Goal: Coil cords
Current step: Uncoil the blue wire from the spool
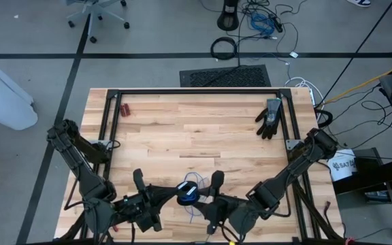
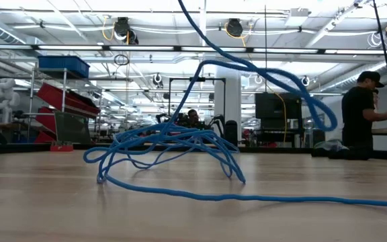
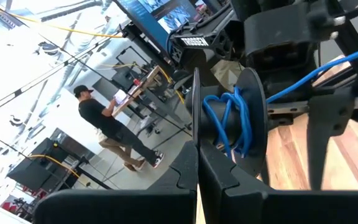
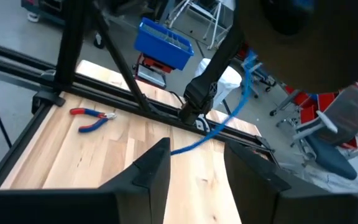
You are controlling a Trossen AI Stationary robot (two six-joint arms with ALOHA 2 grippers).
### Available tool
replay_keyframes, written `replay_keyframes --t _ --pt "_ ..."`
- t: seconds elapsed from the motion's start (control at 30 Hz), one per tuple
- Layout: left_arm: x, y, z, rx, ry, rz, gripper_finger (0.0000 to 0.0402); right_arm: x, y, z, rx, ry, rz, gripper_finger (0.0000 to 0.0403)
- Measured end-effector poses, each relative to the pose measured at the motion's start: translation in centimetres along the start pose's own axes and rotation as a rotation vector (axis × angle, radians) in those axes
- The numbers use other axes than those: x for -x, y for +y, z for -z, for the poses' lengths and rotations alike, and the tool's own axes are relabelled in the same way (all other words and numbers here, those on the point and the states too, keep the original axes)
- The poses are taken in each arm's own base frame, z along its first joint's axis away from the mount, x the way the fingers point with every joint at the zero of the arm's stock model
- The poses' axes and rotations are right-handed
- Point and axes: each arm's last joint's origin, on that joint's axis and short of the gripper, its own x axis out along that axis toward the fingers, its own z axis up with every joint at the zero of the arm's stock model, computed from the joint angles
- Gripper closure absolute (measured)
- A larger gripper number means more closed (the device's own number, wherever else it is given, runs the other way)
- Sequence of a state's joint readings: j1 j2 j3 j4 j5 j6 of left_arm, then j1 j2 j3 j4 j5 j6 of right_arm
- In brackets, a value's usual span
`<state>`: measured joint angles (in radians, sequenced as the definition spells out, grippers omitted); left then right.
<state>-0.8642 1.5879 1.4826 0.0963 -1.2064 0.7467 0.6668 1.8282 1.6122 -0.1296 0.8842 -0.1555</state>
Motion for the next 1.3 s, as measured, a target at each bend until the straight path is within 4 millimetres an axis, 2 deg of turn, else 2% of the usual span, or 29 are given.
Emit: replay_keyframes --t 0.3,0.4,0.57,0.73,0.97,1.13,1.3 --pt "0.0 0.0 0.0 0.001 0.0 0.0 0.0401 -1.0 -0.5 0.2 -0.071 0.007 0.028 0.0289" --pt "0.0 0.0 0.0 0.001 0.0 0.0 0.0401 -0.9 -0.6 0.1 -0.085 -0.004 0.03 0.0318" --pt "0.0 0.0 0.0 0.001 0.0 0.0 0.0401 -0.8 -0.5 -0.1 -0.07 -0.016 0.022 0.039" --pt "0.0 0.0 0.0 -0.001 0.001 0.0 0.0401 -0.4 0.0 -0.2 -0.051 -0.028 -0.028 0.0398" --pt "0.0 -0.4 0.6 -0.116 0.027 0.023 0.0401 2.1 1.7 -0.9 -0.039 -0.076 -0.151 0.0402" --pt "0.0 -0.6 0.9 -0.159 0.044 0.03 0.0401 4.6 2.4 -1.6 -0.05 -0.107 -0.192 0.0402" --pt "0.7 -1.0 1.0 -0.226 0.04 0.052 0.0401 7.2 2.7 -1.8 0.014 -0.086 -0.071 0.0403"
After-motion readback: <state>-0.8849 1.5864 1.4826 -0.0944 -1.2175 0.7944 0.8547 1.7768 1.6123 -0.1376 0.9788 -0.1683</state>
